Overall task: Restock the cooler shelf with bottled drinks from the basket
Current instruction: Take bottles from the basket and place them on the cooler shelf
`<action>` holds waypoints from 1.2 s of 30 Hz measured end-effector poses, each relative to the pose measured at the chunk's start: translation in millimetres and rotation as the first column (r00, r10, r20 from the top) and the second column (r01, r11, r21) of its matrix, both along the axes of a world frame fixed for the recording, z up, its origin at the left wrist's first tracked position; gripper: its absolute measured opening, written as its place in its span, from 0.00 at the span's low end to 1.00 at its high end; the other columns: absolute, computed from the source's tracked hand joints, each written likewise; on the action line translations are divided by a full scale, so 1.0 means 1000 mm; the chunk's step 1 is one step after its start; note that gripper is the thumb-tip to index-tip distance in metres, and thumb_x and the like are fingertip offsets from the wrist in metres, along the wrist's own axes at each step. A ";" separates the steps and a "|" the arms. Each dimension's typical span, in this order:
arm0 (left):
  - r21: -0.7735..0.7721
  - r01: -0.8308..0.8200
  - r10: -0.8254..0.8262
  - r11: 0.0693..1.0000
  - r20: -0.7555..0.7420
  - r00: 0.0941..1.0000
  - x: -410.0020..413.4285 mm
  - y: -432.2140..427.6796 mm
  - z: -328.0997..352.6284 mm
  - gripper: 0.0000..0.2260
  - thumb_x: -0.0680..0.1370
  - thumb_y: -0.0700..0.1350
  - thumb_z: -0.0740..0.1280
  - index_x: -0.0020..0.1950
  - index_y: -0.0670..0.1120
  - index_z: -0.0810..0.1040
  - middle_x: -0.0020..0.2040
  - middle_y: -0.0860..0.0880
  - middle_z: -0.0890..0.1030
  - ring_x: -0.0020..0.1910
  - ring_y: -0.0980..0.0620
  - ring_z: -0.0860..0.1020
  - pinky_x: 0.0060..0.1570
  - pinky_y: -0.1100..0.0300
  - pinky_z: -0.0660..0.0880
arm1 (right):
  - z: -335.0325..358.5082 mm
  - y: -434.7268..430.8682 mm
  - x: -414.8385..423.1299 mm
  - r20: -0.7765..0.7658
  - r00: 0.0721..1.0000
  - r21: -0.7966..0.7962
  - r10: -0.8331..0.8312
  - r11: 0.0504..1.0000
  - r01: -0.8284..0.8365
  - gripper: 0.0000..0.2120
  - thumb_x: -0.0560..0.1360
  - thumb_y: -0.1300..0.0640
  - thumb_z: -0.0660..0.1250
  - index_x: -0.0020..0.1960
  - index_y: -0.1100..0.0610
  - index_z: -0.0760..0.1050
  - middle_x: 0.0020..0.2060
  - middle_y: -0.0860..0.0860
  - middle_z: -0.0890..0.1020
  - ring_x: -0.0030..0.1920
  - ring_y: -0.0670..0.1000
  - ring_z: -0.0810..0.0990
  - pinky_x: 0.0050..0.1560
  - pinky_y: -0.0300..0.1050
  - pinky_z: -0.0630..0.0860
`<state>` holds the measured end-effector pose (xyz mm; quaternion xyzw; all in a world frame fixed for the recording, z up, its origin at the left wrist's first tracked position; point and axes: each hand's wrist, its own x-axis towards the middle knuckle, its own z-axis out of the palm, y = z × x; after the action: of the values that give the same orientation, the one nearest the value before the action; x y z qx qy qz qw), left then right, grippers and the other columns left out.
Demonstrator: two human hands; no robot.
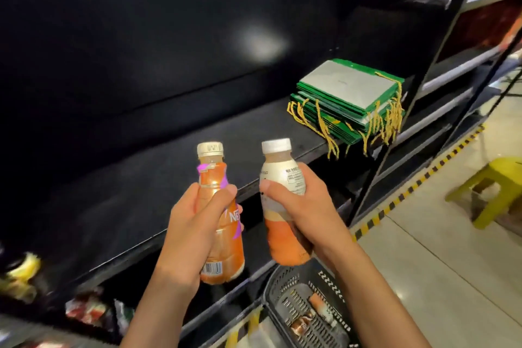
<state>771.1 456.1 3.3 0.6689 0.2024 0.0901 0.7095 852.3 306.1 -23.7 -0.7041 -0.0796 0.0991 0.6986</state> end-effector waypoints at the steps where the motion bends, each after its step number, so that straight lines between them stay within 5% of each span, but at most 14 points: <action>1: 0.020 -0.055 0.055 0.998 0.011 0.998 -0.017 0.013 0.004 0.10 0.75 0.52 0.70 0.52 0.48 0.79 0.43 0.42 0.85 0.37 0.47 0.83 0.38 0.55 0.79 | 0.005 0.018 -0.009 0.007 0.998 0.010 0.060 0.998 -0.060 0.15 0.69 0.52 0.77 0.53 0.53 0.77 0.42 0.49 0.83 0.39 0.45 0.81 0.41 0.42 0.78; 12: 0.053 -0.533 0.523 0.844 0.134 0.842 -0.235 0.154 0.026 0.04 0.73 0.52 0.71 0.44 0.53 0.81 0.43 0.40 0.84 0.37 0.44 0.83 0.42 0.45 0.79 | 0.042 0.202 -0.181 0.077 0.824 0.053 0.562 0.823 -0.566 0.20 0.66 0.47 0.76 0.54 0.51 0.77 0.44 0.51 0.85 0.43 0.50 0.84 0.42 0.43 0.81; 20: 0.155 -0.697 0.668 0.700 0.204 0.716 -0.359 0.246 0.028 0.10 0.67 0.57 0.72 0.43 0.53 0.80 0.38 0.46 0.83 0.38 0.47 0.80 0.44 0.47 0.76 | 0.050 0.314 -0.297 0.139 0.739 0.071 0.659 0.737 -0.672 0.16 0.70 0.52 0.78 0.54 0.52 0.78 0.44 0.52 0.85 0.42 0.49 0.84 0.43 0.46 0.79; 36: 0.099 -0.739 0.703 0.667 0.245 0.667 -0.451 0.418 0.036 0.10 0.75 0.53 0.71 0.45 0.49 0.75 0.39 0.45 0.77 0.37 0.48 0.78 0.41 0.50 0.75 | 0.068 0.499 -0.389 0.228 0.678 0.068 0.699 0.683 -0.727 0.14 0.70 0.50 0.77 0.52 0.48 0.78 0.41 0.46 0.85 0.41 0.45 0.83 0.41 0.44 0.78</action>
<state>319.8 874.2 39.5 0.5862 0.3747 0.4452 0.5637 463.3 804.9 44.3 -0.5673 -0.4195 0.2924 0.6455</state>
